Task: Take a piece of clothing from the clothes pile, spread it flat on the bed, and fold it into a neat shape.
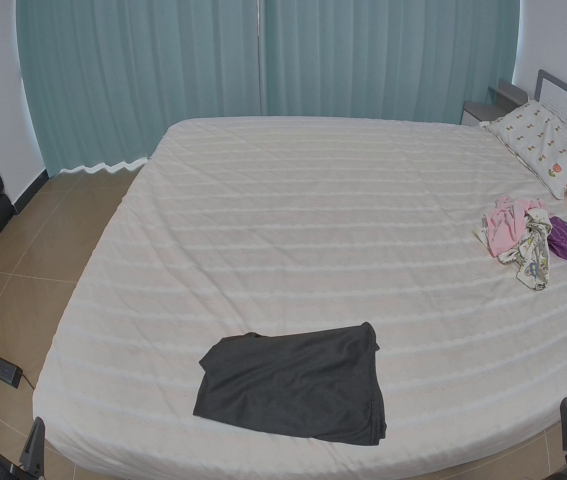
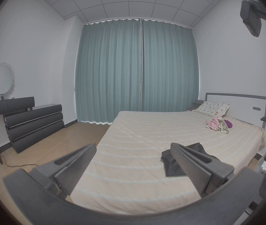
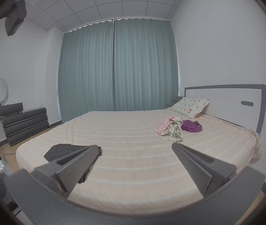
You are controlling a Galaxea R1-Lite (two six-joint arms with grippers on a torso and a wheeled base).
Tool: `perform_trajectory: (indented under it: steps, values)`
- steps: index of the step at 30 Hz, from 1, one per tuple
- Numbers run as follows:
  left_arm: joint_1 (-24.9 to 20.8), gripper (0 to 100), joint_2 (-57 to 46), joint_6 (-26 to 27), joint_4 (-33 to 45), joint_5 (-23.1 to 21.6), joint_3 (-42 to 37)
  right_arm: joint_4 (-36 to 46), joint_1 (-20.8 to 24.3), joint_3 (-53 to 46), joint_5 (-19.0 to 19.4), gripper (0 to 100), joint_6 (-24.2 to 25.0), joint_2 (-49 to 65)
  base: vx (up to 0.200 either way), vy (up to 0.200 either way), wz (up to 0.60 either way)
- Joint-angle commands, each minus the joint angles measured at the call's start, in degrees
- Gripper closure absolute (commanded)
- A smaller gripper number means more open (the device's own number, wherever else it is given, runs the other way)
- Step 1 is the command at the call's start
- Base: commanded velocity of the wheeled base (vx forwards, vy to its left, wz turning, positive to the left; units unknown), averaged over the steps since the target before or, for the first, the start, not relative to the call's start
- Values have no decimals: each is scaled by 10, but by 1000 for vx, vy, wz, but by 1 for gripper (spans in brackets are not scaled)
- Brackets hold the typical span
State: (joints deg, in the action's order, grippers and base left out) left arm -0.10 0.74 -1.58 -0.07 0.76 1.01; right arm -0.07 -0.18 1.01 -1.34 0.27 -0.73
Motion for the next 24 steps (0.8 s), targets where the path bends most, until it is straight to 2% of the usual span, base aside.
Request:
perform_trajectory:
  steps: [1,24]
  values:
    - [0,0,-7,0,0,1,-7,0,0,-10,-1,0,3,6,0,0,0]
    - [0,0,-7,5,0,2,-8,0,0,-10,1,0,3,6,0,0,0]
